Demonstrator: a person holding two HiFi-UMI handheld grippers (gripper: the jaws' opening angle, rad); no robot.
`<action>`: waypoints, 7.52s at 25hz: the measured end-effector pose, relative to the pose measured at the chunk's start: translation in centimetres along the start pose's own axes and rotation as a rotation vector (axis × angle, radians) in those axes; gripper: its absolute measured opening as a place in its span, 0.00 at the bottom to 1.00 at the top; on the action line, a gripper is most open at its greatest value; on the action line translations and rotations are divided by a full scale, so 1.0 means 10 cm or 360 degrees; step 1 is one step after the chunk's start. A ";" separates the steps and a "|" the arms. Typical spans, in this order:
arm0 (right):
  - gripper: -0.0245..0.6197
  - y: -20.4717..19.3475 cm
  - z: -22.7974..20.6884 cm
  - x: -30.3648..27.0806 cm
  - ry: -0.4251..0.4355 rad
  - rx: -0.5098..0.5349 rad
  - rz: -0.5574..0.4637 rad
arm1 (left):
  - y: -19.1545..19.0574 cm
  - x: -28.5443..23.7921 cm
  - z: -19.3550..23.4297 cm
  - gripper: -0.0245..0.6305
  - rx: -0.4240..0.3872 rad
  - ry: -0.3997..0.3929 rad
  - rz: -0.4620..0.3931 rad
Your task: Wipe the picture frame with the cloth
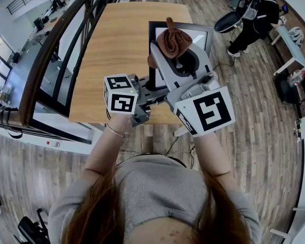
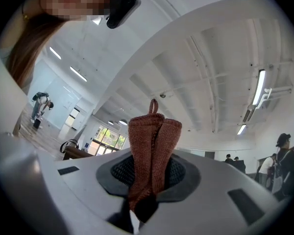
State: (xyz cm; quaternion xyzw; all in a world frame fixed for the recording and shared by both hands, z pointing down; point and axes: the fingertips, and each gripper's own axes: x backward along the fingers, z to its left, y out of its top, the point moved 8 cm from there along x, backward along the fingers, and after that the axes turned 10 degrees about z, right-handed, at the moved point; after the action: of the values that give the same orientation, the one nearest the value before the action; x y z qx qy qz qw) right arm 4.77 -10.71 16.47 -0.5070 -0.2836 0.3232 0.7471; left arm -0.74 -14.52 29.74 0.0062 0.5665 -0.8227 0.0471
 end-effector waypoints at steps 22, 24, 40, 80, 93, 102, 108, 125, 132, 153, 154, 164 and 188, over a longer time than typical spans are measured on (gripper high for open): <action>0.19 -0.41 0.33 0.12 0.0163 -0.0136 0.0285 | -0.07 0.09 0.08 0.11 0.0045 0.0045 -0.0039; 0.19 -0.39 0.35 0.16 0.0176 -0.0163 0.0295 | -0.07 0.10 0.07 0.11 0.0046 0.0051 -0.0036; 0.19 -0.43 0.43 0.56 0.0245 -0.0218 0.0298 | -0.16 0.10 0.21 0.11 0.0068 0.0139 -0.0047; 0.19 -0.01 -0.45 0.04 -0.0249 0.0032 -0.0027 | -0.10 0.14 0.08 0.11 0.0044 0.0018 0.0019; 0.19 -0.38 -0.27 0.25 -0.0167 -0.0106 0.0099 | -0.14 0.12 0.12 0.11 0.0071 0.0074 0.0019; 0.19 -0.58 -0.14 0.47 -0.0056 -0.0157 0.0214 | -0.12 0.11 0.09 0.11 0.0079 0.0139 -0.0044; 0.19 -0.66 -0.08 0.56 -0.0030 -0.0118 0.0288 | -0.11 0.12 0.09 0.11 0.0049 0.0182 -0.0043; 0.19 -0.69 0.08 0.87 0.0093 -0.0182 0.0347 | -0.10 0.11 0.09 0.11 0.0041 0.0190 -0.0062; 0.19 -0.89 0.13 0.95 0.0184 -0.0222 0.0418 | -0.10 0.11 0.07 0.11 0.0013 0.0190 -0.0091; 0.19 0.20 -1.06 0.30 -0.0286 0.0018 -0.0069 | -0.09 0.14 0.07 0.11 0.0024 0.0084 0.0007; 0.19 0.15 -1.06 0.30 -0.0281 0.0006 -0.0065 | -0.09 0.13 0.07 0.11 0.0030 0.0074 -0.0004; 0.19 -0.17 -0.90 0.42 -0.0203 -0.0076 0.0018 | -0.09 0.13 0.04 0.11 0.0048 0.0117 -0.0021; 0.19 -0.84 -0.48 0.81 -0.0023 -0.0293 0.0352 | -0.10 0.13 0.06 0.11 0.0094 0.0156 -0.0062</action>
State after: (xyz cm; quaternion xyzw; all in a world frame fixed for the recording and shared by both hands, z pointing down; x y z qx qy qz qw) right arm 15.14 -9.54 23.60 -0.5991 -0.2599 0.3798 0.6553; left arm -2.10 -14.83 30.81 0.0368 0.5435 -0.8386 0.0031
